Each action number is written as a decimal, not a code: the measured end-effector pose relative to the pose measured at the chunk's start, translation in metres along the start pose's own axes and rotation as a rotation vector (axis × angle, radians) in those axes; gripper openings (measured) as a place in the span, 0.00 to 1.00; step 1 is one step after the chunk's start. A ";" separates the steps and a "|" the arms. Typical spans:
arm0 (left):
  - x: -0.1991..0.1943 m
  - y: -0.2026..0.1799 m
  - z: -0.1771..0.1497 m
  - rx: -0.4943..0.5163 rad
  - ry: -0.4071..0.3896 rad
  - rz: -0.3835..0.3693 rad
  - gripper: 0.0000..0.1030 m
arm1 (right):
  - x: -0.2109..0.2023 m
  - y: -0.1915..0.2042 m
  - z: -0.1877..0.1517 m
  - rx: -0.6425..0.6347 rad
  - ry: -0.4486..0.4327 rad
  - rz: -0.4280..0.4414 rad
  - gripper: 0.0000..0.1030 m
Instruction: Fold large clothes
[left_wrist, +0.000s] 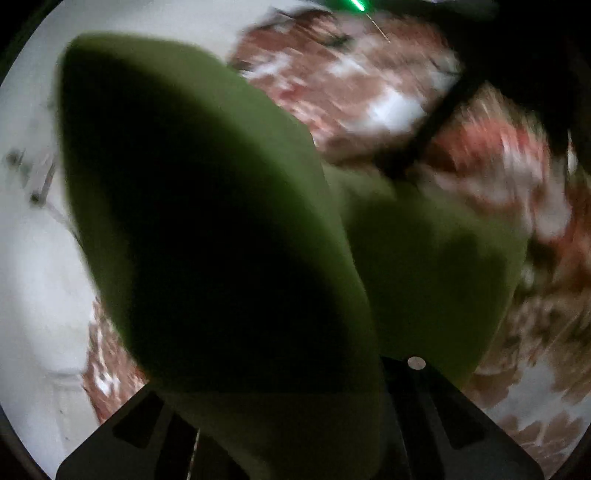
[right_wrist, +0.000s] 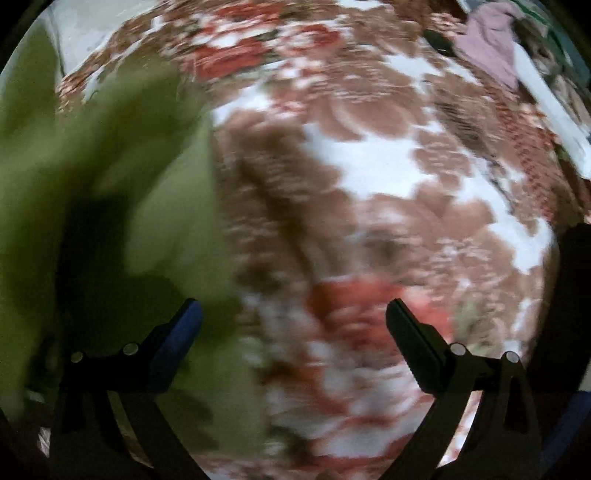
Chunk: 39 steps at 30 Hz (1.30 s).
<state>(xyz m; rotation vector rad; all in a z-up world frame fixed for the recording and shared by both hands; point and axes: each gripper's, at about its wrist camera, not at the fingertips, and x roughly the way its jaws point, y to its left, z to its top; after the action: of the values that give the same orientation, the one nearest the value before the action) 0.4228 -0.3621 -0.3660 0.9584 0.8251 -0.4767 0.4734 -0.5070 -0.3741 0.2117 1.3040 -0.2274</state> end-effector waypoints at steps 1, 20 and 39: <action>0.007 -0.012 -0.001 0.029 0.015 0.002 0.08 | -0.004 -0.009 0.003 0.012 -0.005 0.006 0.95; 0.027 -0.050 -0.008 0.117 -0.010 0.071 0.10 | 0.004 0.090 0.079 -0.105 0.209 0.335 0.95; 0.001 -0.051 0.004 0.134 -0.003 0.116 0.09 | 0.017 0.131 0.058 -0.286 0.425 0.564 0.53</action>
<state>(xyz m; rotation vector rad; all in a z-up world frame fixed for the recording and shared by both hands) 0.3902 -0.3912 -0.3928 1.1220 0.7371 -0.4372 0.5688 -0.3987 -0.3725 0.3861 1.6188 0.5066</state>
